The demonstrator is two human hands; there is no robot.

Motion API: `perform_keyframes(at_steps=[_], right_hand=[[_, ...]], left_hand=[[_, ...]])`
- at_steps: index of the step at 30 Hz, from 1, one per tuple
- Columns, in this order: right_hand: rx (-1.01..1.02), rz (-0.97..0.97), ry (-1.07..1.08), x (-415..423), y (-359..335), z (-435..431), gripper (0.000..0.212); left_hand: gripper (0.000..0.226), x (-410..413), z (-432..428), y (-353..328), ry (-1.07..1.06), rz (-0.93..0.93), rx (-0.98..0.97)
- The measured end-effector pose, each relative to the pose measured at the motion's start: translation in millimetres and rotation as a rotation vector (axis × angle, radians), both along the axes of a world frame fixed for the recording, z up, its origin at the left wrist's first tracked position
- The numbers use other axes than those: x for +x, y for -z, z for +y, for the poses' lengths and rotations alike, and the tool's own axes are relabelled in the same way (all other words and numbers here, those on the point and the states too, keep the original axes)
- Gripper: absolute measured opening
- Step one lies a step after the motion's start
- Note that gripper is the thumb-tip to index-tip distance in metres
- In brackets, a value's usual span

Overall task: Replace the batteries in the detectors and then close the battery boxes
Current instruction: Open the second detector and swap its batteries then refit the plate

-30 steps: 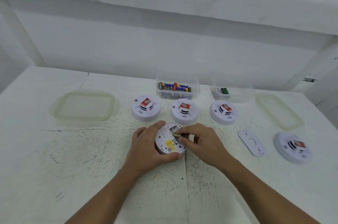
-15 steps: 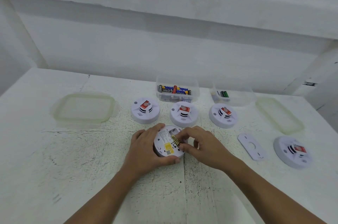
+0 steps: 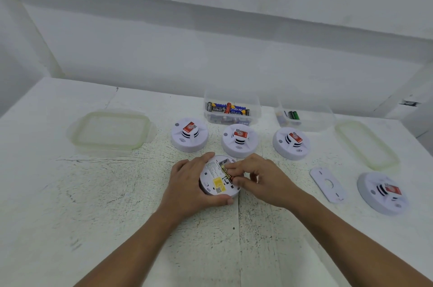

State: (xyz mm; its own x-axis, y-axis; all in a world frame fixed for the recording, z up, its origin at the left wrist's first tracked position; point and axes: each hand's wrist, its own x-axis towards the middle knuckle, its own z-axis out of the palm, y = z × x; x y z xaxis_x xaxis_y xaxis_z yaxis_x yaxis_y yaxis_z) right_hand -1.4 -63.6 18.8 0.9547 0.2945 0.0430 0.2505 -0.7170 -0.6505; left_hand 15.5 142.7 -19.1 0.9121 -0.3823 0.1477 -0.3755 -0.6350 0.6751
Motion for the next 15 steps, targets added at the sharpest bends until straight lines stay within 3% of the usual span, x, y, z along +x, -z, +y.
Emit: perform_keyframes(at_steps=[15], right_hand=[[0.013, -0.026, -0.011, 2.3, 4.0, 1.6, 0.021]], left_hand=[[0.121, 2.5, -4.2, 4.7, -0.031, -0.042, -0.006]])
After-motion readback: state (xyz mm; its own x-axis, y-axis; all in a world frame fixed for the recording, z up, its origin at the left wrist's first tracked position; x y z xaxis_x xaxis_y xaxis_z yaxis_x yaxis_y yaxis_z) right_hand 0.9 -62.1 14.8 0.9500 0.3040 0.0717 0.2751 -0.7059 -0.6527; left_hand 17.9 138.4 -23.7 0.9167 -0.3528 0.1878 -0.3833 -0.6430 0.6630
